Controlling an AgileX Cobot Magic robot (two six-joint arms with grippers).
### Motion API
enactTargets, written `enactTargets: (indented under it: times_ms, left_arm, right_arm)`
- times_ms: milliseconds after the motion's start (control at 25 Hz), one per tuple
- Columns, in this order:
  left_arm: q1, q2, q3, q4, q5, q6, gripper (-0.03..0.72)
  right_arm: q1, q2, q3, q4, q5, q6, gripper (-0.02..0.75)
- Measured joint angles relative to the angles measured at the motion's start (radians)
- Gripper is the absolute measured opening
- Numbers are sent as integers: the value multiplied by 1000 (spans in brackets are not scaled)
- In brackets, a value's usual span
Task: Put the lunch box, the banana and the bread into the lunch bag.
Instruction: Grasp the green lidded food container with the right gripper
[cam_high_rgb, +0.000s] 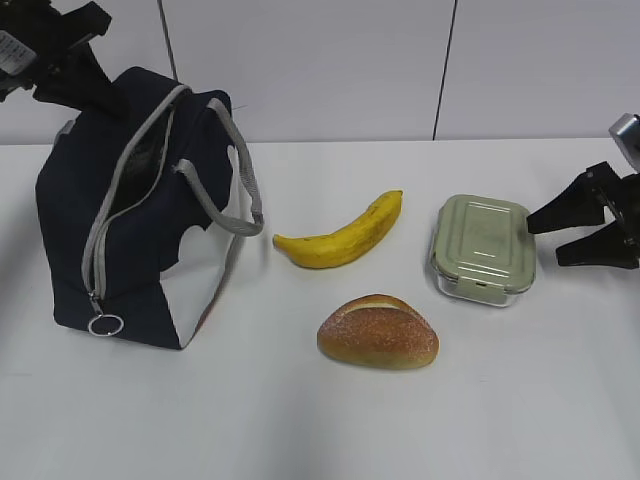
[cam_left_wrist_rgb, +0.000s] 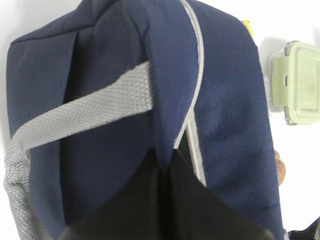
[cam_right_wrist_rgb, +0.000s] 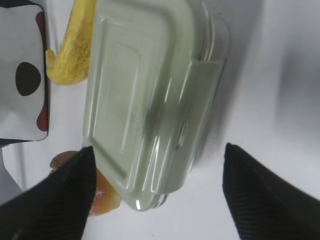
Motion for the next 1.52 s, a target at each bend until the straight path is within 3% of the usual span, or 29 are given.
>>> enactTargets:
  times_ms: [1320, 1440, 1520]
  left_arm:
    - [0, 0, 0, 6, 0, 0, -2]
    - [0, 0, 0, 6, 0, 0, -2]
    - [0, 0, 0, 6, 0, 0, -2]
  right_arm:
    - [49, 121, -25, 130, -46, -97, 582]
    - [55, 123, -25, 148, -46, -106, 536]
    - [55, 123, -25, 150, -50, -108, 465]
